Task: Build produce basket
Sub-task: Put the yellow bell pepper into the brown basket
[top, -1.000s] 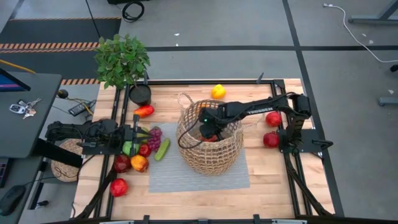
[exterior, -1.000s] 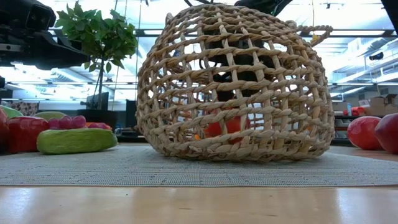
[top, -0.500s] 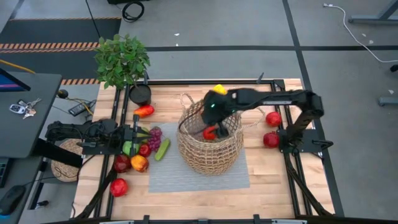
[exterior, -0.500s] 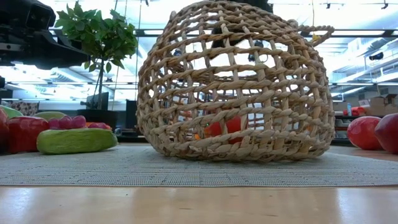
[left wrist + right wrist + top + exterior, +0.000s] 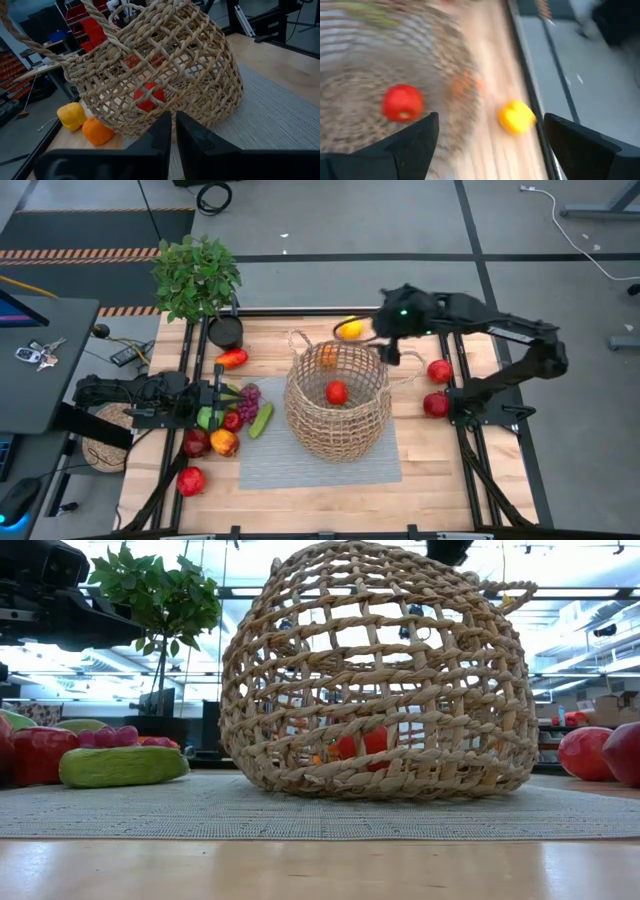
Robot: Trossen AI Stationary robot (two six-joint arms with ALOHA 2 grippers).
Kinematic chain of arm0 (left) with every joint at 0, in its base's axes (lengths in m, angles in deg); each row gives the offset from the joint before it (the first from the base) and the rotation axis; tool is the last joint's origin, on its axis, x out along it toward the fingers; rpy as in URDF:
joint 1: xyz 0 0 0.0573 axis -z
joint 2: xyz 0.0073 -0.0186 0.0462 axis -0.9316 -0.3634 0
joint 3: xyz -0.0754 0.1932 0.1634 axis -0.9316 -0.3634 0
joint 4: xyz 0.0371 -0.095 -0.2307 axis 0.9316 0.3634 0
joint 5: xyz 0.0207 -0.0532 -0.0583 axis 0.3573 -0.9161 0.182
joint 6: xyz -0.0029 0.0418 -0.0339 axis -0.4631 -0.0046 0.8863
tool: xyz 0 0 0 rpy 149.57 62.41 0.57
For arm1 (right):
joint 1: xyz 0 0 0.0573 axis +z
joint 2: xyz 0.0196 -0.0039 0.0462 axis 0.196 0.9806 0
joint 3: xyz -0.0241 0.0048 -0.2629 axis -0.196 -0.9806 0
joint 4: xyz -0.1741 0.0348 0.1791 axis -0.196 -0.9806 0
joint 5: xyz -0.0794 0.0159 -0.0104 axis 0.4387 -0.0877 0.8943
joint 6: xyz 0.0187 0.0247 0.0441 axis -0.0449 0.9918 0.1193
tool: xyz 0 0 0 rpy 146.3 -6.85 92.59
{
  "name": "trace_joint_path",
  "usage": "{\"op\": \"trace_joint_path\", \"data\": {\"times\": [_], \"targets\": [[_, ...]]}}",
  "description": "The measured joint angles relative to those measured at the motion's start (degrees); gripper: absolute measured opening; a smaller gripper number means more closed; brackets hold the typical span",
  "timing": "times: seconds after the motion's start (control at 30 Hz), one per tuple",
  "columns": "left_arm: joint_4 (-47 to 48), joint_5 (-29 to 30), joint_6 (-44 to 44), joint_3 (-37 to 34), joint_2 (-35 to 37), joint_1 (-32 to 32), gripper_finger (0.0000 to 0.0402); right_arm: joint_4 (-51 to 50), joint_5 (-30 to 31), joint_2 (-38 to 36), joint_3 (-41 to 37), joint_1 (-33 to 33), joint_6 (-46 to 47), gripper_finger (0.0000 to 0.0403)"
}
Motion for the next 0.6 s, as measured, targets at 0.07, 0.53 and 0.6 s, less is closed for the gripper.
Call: {"op": "trace_joint_path", "data": {"times": [0.07,0.53,0.6], "targets": [[0.0,0.0,0.0,0.0,0.0,-0.02,0.0036,-1.6,0.12,-1.41,0.0,-2.51,4.97,0.0353],[-0.07,0.0,0.0,0.0,0.01,-0.02,0.0032,4.6,-11.49,8.13,-4.76,-17.15,4.16,0.0346],[-0.07,0.0,0.0,0.0,0.02,-0.02,0.0034,7.56,-11.96,10.88,-5.22,-18.47,0.21,0.0346]]}}
